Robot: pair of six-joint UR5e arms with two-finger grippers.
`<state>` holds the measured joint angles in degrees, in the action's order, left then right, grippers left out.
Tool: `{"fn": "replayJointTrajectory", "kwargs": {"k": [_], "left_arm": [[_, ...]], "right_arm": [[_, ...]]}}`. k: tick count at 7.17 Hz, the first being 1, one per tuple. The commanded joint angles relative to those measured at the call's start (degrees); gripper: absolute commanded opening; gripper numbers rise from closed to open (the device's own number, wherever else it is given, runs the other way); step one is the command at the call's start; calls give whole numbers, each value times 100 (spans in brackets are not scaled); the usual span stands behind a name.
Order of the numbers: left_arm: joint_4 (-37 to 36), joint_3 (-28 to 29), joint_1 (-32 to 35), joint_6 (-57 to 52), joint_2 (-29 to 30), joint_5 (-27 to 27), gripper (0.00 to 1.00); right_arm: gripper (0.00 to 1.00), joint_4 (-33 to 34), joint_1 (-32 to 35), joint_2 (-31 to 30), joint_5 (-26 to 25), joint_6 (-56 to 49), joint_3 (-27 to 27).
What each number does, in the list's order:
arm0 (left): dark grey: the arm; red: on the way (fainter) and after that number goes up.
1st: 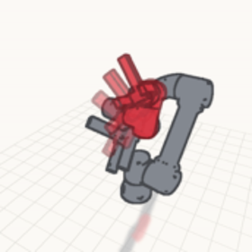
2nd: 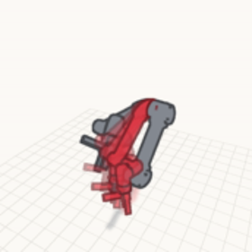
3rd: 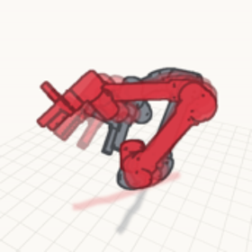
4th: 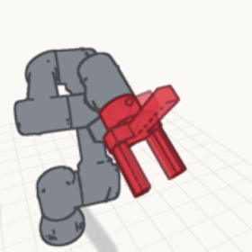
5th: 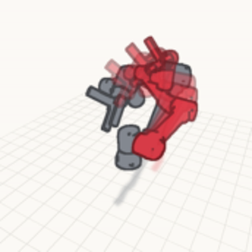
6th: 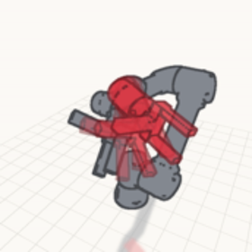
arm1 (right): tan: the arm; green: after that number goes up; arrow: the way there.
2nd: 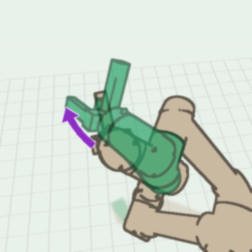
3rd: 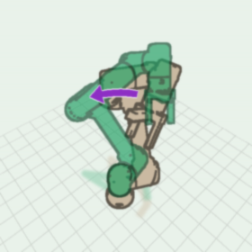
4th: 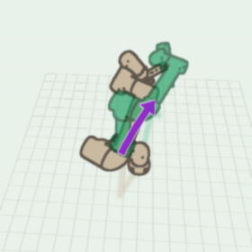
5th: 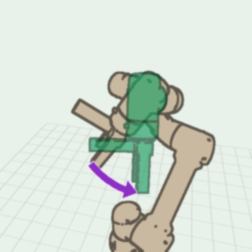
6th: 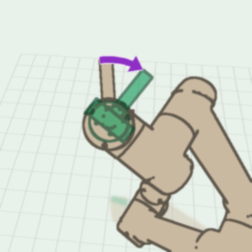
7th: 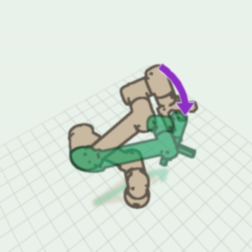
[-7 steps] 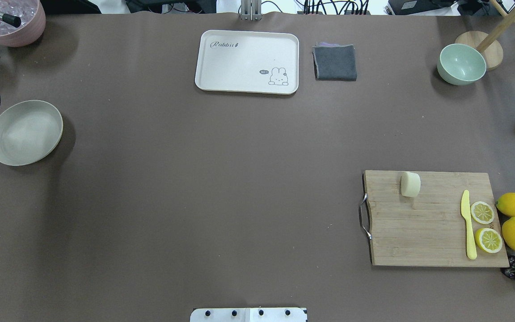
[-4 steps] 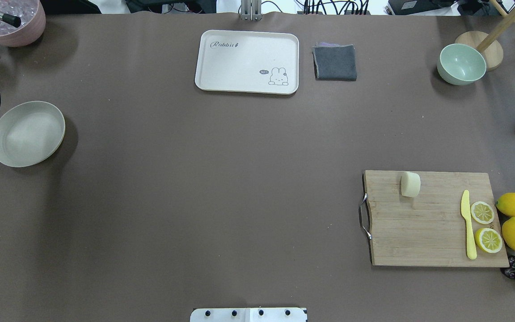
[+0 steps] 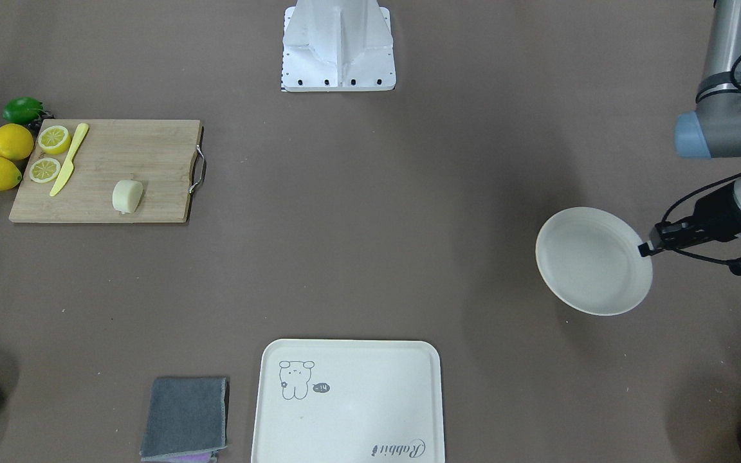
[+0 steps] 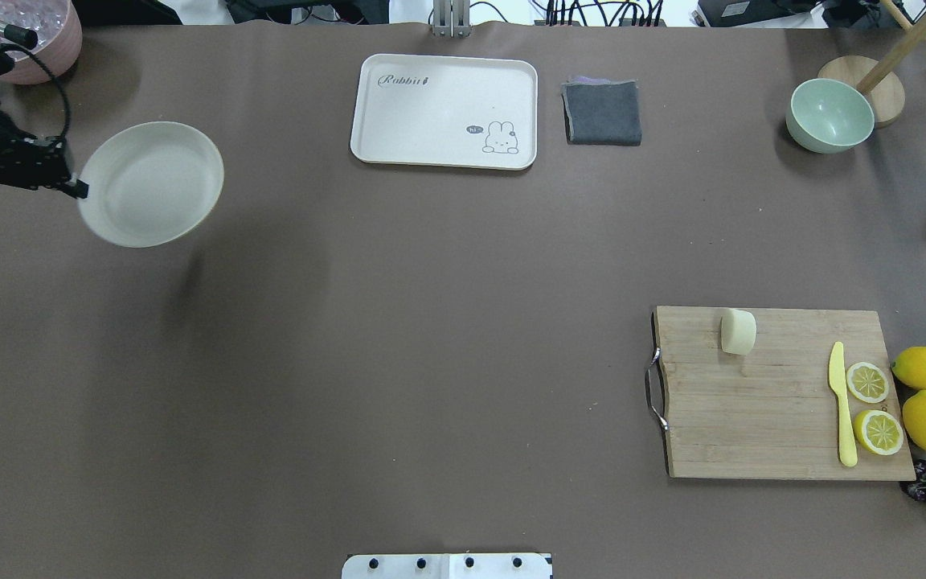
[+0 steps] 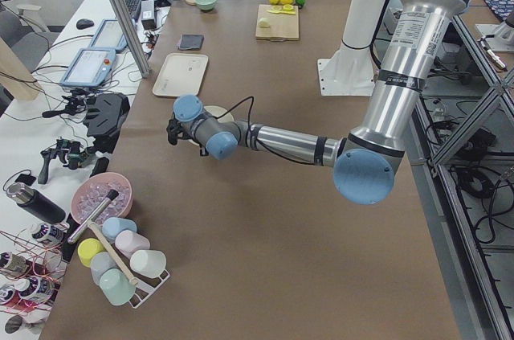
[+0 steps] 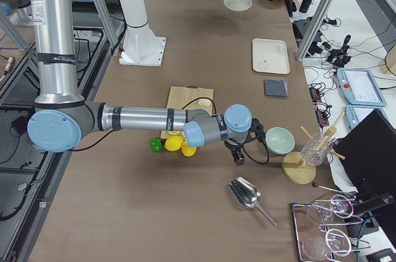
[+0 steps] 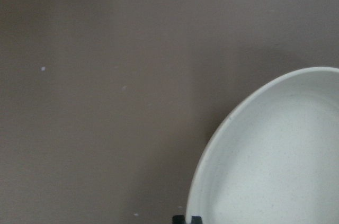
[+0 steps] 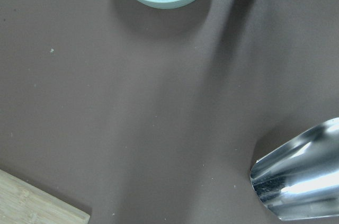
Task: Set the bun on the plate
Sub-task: 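Grasp the white plate rim with the left gripper and slide it toward the table center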
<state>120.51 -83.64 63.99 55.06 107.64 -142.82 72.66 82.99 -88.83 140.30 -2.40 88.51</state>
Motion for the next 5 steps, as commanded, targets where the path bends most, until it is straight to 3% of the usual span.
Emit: {"fn": "replayJointTrajectory", "kwargs": {"k": [1, 3, 5], "left_arm": [[8, -407, -1260, 2036, 780, 933, 0], [-1, -337, -2334, 2754, 1292, 1954, 0], [60, -118, -2767, 2922, 1653, 2414, 0]], "right_arm": [[100, 3, -264, 6, 15, 474, 410], [100, 3, -939, 23, -64, 1912, 1104], [100, 3, -1214, 154, -82, 2156, 1265]]}}
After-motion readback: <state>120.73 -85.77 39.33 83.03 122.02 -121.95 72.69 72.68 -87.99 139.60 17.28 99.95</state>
